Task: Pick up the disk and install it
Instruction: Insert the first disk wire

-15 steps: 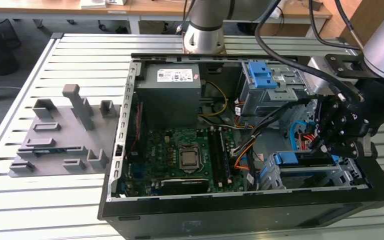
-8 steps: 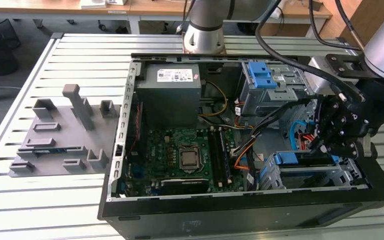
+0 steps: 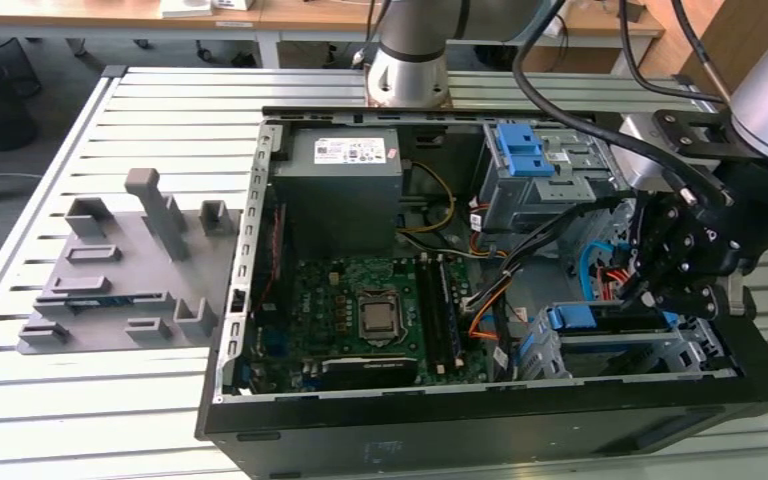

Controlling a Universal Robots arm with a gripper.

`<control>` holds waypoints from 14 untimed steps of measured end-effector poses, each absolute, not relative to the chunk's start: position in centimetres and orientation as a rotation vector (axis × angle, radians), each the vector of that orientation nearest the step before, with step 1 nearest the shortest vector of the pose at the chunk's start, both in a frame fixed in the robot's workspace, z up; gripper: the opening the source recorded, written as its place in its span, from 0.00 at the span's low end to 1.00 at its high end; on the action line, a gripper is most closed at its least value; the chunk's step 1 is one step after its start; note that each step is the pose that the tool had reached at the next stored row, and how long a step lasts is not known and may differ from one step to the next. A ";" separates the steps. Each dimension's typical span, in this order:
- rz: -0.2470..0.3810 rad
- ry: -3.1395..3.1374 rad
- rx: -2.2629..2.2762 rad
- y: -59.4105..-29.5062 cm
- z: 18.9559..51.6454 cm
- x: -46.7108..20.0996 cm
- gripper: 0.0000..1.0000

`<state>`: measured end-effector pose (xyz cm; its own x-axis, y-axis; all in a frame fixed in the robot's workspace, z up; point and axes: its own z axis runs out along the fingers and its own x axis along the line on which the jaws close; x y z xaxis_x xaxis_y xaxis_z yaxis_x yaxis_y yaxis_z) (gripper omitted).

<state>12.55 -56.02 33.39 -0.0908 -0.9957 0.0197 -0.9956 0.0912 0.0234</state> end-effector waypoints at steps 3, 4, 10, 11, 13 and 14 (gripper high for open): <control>-0.008 -2.297 2.097 -56.0 33.4 12.6 0.16; -0.009 -2.297 2.096 -56.0 33.4 12.6 0.16; -0.011 -2.290 2.103 -56.0 33.4 12.6 0.16; -0.011 -2.290 2.104 -56.0 33.4 12.6 0.16; -0.011 -2.288 2.105 -56.0 33.5 12.7 0.16; -0.011 -2.288 2.105 -56.0 33.5 12.7 0.16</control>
<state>12.66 -56.03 33.51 -0.0826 -0.9964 0.0191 -0.9962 0.0831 0.0272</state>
